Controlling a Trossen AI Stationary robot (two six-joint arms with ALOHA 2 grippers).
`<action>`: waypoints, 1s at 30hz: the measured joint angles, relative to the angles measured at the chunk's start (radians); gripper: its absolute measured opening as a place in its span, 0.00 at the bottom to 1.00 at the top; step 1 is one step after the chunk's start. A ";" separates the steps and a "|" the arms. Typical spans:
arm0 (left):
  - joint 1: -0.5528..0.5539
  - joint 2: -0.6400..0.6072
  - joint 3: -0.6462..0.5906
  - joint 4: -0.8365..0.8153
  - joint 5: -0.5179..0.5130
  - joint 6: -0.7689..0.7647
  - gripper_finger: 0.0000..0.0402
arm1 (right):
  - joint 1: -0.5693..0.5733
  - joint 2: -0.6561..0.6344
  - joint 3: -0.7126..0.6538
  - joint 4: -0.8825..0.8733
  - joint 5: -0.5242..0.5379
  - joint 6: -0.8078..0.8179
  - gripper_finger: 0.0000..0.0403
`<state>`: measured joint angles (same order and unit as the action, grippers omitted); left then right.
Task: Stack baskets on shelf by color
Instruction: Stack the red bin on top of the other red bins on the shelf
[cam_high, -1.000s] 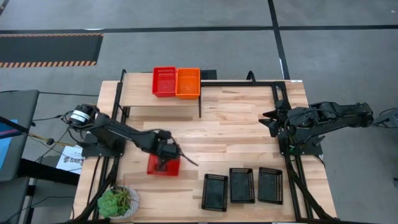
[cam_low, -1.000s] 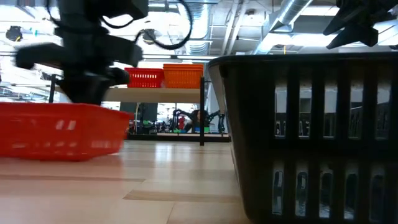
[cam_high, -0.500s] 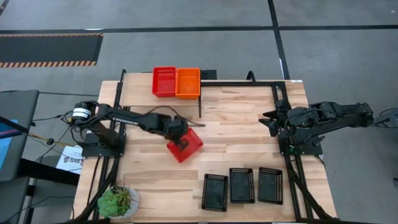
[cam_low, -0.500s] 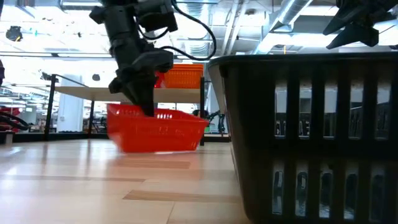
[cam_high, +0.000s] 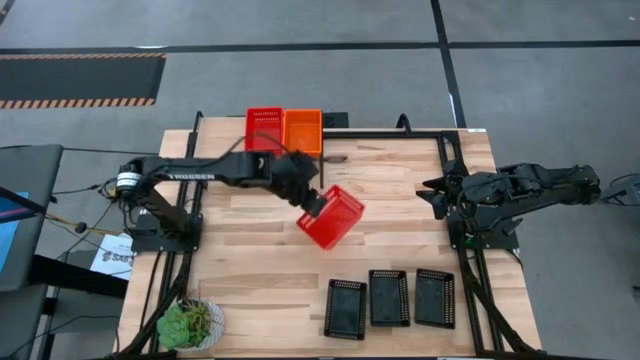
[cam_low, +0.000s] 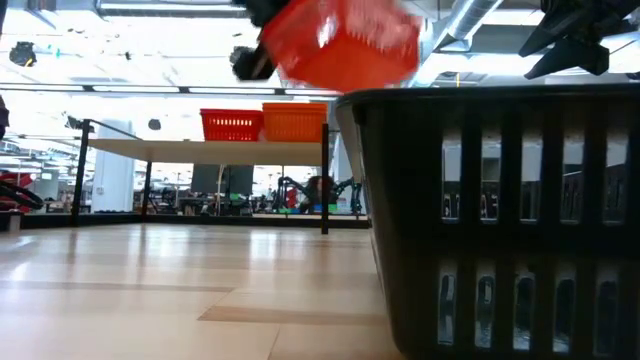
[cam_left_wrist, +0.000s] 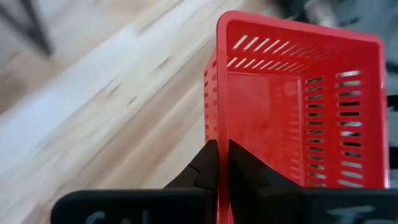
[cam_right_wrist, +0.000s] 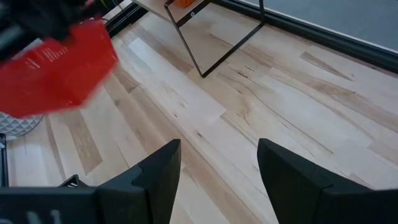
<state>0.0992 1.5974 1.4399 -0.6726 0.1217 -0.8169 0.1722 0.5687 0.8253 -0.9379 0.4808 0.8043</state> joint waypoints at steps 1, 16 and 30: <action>0.005 0.000 0.039 -0.007 0.005 0.010 0.01 | 0.000 0.000 0.000 0.000 0.000 0.000 0.58; 0.151 -0.002 0.570 -0.254 -0.478 0.307 0.01 | 0.000 0.000 0.000 0.000 0.000 0.000 0.58; 0.462 -0.001 0.645 -0.622 -0.650 0.194 0.01 | 0.000 0.000 0.000 0.000 0.004 0.000 0.58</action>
<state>0.5608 1.5963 2.0844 -1.2947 -0.5280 -0.6230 0.1722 0.5690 0.8253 -0.9379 0.4847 0.8043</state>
